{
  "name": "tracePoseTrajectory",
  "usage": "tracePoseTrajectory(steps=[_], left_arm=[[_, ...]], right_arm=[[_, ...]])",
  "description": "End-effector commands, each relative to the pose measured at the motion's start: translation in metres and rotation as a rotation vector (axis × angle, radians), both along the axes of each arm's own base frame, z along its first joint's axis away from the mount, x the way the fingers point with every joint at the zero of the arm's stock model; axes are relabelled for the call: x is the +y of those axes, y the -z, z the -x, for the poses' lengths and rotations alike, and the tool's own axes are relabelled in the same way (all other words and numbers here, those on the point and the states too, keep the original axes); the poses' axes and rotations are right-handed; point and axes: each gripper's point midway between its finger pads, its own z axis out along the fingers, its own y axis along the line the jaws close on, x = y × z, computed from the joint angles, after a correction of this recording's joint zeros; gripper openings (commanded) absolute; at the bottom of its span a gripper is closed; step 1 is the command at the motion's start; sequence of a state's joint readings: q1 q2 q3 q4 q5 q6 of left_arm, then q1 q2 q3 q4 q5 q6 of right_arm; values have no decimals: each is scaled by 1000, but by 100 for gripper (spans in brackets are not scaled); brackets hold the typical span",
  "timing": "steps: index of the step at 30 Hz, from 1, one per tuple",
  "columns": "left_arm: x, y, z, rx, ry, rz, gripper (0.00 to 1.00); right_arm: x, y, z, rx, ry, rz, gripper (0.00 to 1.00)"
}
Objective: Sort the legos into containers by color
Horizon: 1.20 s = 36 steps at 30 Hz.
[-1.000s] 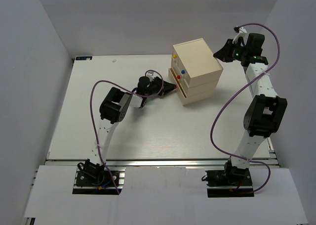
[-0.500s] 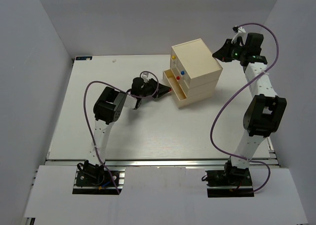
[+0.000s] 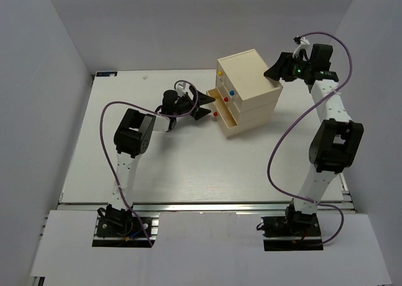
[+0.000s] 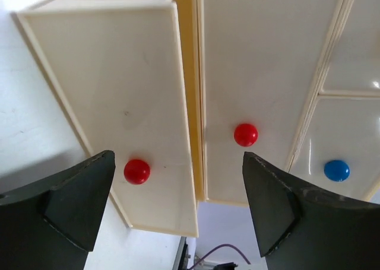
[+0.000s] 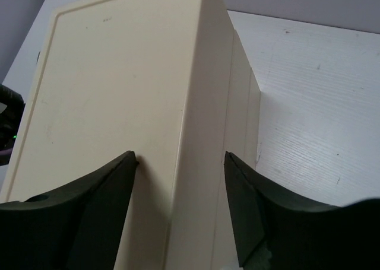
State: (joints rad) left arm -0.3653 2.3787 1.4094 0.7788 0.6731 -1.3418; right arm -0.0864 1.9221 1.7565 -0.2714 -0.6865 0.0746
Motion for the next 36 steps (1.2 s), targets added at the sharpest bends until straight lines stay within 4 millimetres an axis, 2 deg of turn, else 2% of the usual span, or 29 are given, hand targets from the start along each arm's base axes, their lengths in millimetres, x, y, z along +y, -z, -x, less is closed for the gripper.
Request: tracePoseTrajectory(steps=[1,3,4,5,12,13,15,16,17,18,19,20,21,22,23,24,25,26,27,28,29,31,33,34,35,36], left_arm=[[0,-25,1,-33,28,-29,98],[1,-28,2,-52,35,-65,98],[1,-39,1,-78,35,-74,98],[3,-37,2,-78,34,-104,98],[13,-67,2,-166,32,-200,98],[14,-71,2,-174,32,-215,98],[18,-85,0,-217,25,-267,98],[20,-91,0,-236,23,-286,98],[23,-105,2,-277,27,-329,98],[28,-110,-1,-292,6,-367,98],[35,-103,4,-247,13,-429,98],[42,-104,4,-299,18,-506,98],[56,-124,-3,-339,-58,-581,98],[67,-127,-3,-350,-83,-650,98],[82,-119,3,-345,-81,-755,98],[95,-134,11,-368,-114,-799,98],[121,-127,11,-324,-188,-897,98],[136,-128,14,-299,-237,-953,98],[153,-117,22,-258,-263,-1007,98],[174,-125,30,-246,-327,-1077,98],[187,-126,36,-230,-352,-1106,98],[201,-125,57,-231,-388,-1120,98],[205,-126,71,-233,-411,-1100,98],[213,-121,85,-197,-432,-1103,96],[216,-118,90,-172,-437,-1110,94],[221,-107,103,-122,-409,-1139,92]], right_arm=[[0,50,24,196,-3,13,67],[-4,40,23,166,8,19,72],[-5,29,24,143,11,23,73],[-10,25,23,131,23,28,73],[-30,-13,30,54,69,59,74],[-32,-24,34,27,75,68,74],[-38,-31,40,15,93,76,73],[-40,-43,46,-32,89,109,72],[-42,-40,50,-33,96,123,69],[-45,-44,54,-60,97,148,68],[-45,-62,65,-111,100,166,67],[-46,-57,69,-120,104,183,63],[-46,-62,76,-153,102,198,62],[-44,-85,90,-245,87,235,60],[-38,-89,101,-282,57,237,57],[-34,-83,108,-318,33,241,55],[-26,-104,129,-422,-6,264,54],[-10,-109,147,-478,-104,239,55],[-1,-101,158,-519,-156,235,56],[18,-114,184,-598,-257,208,63],[26,-115,194,-617,-297,190,63],[42,-120,209,-616,-358,164,64],[64,-120,220,-599,-430,140,65],[66,-116,217,-567,-414,145,65],[90,-113,227,-562,-480,134,65],[93,-107,223,-536,-461,153,64]])
